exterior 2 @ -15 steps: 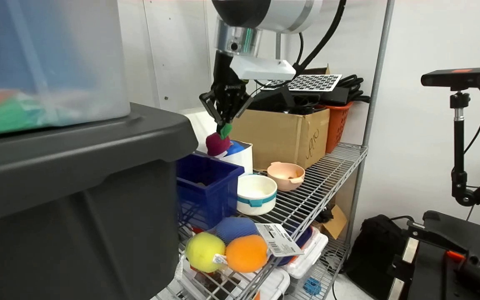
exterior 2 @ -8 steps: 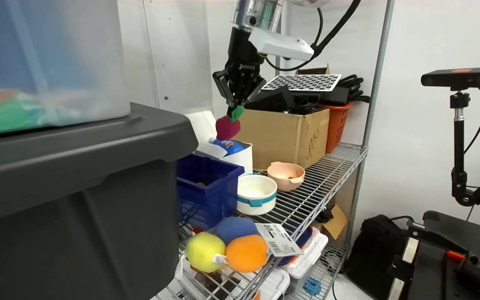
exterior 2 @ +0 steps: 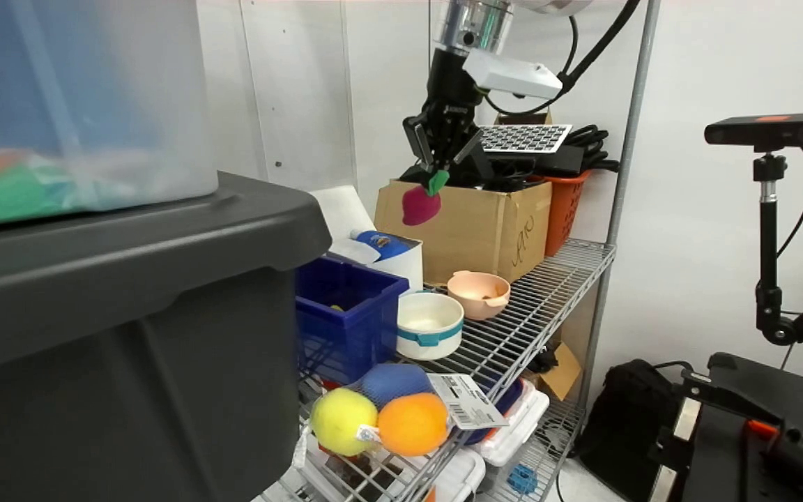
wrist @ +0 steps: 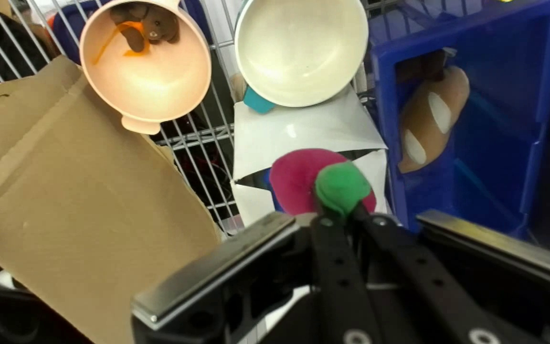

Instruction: Put the radish toy in the pink bowl

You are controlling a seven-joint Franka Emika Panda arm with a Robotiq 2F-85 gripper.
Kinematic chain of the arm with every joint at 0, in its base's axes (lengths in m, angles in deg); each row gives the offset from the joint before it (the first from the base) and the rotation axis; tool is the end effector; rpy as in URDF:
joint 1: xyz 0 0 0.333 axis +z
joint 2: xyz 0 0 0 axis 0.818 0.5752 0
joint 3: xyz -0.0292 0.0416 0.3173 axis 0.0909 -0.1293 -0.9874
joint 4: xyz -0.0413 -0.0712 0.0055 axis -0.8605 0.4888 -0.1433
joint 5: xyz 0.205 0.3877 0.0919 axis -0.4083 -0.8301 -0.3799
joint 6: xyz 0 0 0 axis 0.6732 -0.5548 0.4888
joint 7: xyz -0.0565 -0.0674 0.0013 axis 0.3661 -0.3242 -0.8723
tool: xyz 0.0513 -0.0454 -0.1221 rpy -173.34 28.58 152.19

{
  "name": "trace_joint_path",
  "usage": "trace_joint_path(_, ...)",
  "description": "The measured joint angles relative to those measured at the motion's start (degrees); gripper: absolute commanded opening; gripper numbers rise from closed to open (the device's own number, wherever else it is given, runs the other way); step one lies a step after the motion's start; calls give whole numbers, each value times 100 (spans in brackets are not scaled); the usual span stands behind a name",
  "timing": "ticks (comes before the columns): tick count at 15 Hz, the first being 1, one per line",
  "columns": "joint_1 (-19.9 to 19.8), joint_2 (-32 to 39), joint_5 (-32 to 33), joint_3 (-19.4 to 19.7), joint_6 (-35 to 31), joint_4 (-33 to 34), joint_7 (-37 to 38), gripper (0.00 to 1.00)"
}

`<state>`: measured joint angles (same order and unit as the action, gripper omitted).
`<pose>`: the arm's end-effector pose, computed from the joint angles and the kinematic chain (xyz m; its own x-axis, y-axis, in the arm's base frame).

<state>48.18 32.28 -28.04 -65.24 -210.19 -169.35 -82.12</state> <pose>0.7189 -0.0812 0.2770 0.9406 -0.1403 0.3092 -0.1287 -0.9900 -0.0575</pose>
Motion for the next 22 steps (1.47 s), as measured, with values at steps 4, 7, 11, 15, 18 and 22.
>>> trace_joint_path(4,-195,3,-3,29,5,-5,-56,2)
trace_joint_path(7,-294,33,-5,70,9,-8,-58,2)
trace_joint_path(11,-399,207,-5,182,9,-14,-58,2)
trace_joint_path(15,-478,407,-5,275,9,23,-58,2)
trace_joint_path(18,-504,492,-5,295,9,62,-58,2)
trace_joint_path(22,-506,592,-5,317,9,153,-52,2)
